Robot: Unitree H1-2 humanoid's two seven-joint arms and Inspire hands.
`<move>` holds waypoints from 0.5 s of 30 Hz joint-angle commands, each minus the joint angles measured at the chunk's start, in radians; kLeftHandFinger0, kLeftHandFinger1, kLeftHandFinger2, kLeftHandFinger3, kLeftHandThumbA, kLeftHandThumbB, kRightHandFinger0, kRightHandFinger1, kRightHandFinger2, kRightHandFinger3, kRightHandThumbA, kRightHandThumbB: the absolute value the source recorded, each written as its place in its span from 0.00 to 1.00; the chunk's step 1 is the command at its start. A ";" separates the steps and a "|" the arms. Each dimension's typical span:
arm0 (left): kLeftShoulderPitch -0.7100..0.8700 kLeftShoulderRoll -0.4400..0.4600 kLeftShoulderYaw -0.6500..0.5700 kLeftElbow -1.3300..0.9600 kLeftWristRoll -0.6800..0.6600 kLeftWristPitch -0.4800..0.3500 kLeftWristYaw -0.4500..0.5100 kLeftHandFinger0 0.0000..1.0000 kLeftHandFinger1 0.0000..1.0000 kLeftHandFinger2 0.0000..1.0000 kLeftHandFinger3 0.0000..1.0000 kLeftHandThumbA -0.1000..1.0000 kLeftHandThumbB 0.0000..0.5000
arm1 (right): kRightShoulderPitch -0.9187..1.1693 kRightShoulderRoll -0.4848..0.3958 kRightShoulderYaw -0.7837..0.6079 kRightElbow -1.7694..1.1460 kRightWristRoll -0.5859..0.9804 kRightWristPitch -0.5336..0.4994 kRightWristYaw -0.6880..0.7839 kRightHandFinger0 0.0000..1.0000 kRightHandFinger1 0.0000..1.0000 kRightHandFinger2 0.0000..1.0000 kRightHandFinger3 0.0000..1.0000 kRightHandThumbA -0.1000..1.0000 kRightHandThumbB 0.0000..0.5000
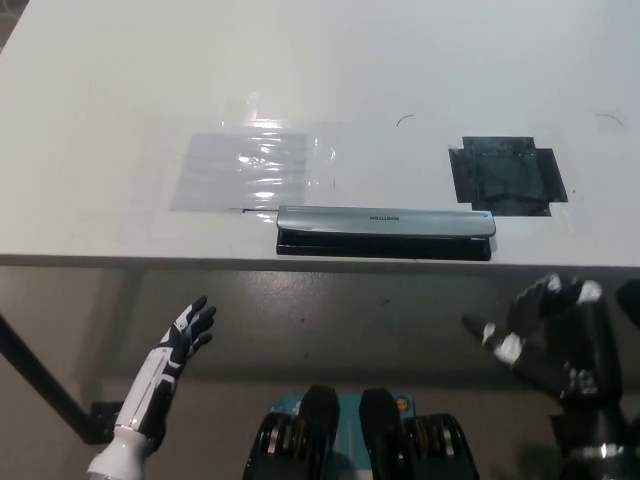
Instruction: The paper pin puncher is placed at the center of the table and close to the robot and the robot uses its right fist to press on the paper pin puncher
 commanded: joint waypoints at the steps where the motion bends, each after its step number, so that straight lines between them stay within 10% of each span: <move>1: 0.009 -0.008 -0.011 -0.018 0.018 -0.056 -0.007 1.00 1.00 1.00 1.00 1.00 0.49 | -0.129 0.030 0.008 -0.117 0.041 0.142 -0.040 0.00 0.00 0.00 0.00 1.00 0.18; 15: -0.005 -0.006 -0.016 -0.002 0.009 -0.073 -0.013 1.00 1.00 1.00 1.00 1.00 0.46 | -0.599 0.102 0.013 0.120 -0.024 0.224 -0.106 0.00 0.00 0.00 0.00 1.00 0.28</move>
